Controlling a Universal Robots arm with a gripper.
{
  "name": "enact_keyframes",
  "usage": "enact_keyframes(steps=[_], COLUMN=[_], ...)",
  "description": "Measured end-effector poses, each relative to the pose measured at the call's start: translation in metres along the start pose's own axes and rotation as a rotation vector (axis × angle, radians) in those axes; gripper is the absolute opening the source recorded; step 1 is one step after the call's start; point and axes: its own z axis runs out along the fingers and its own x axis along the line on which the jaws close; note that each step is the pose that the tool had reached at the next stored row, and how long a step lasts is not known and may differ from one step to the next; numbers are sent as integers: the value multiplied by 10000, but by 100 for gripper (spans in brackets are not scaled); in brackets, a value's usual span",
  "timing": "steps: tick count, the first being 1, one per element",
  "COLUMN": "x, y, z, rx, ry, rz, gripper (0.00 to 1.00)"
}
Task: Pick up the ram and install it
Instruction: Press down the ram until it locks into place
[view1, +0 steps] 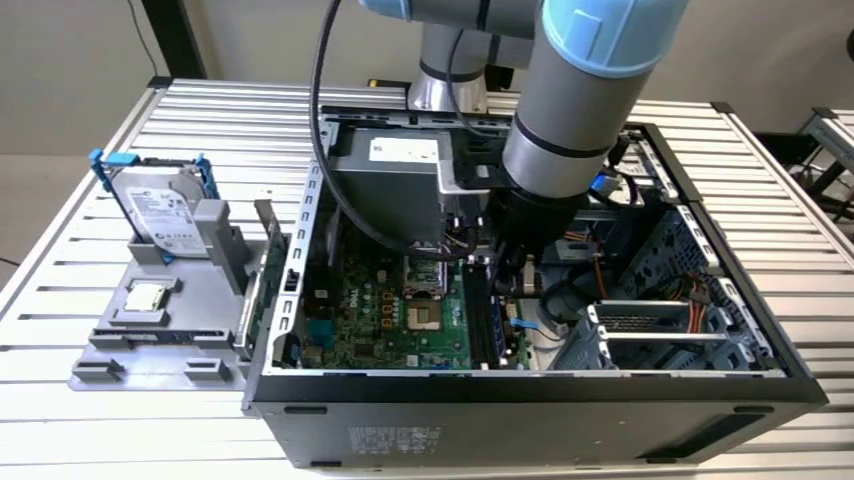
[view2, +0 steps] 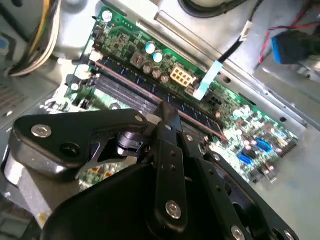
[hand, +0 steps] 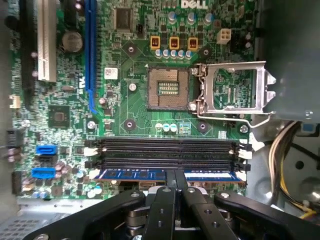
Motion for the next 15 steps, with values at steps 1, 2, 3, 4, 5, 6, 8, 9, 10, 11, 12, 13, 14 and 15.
enact_keyframes(steps=[1,2,3,4,5,6,8,9,10,11,12,13,14,15], x=[0,-1,-1,-1,-2,-2,-4,-4,-6,-6,-7,-8,-9,-9], y=[1,1,1,2,2,2,4,5,6,7,8,8,9,9], z=[-31,-52,-65,-75,-95,-118,-195,-238,-278,-323,-366,-406,-435,-458], rx=[0,0,0,0,0,0,0,0,0,0,0,0,0,-1], ry=[1,0,2,2,2,3,3,4,3,4,4,4,5,6], rz=[0,0,0,0,0,0,0,0,0,0,0,0,0,0], gripper=[0,0,0,0,0,0,0,0,0,0,0,0,0,0])
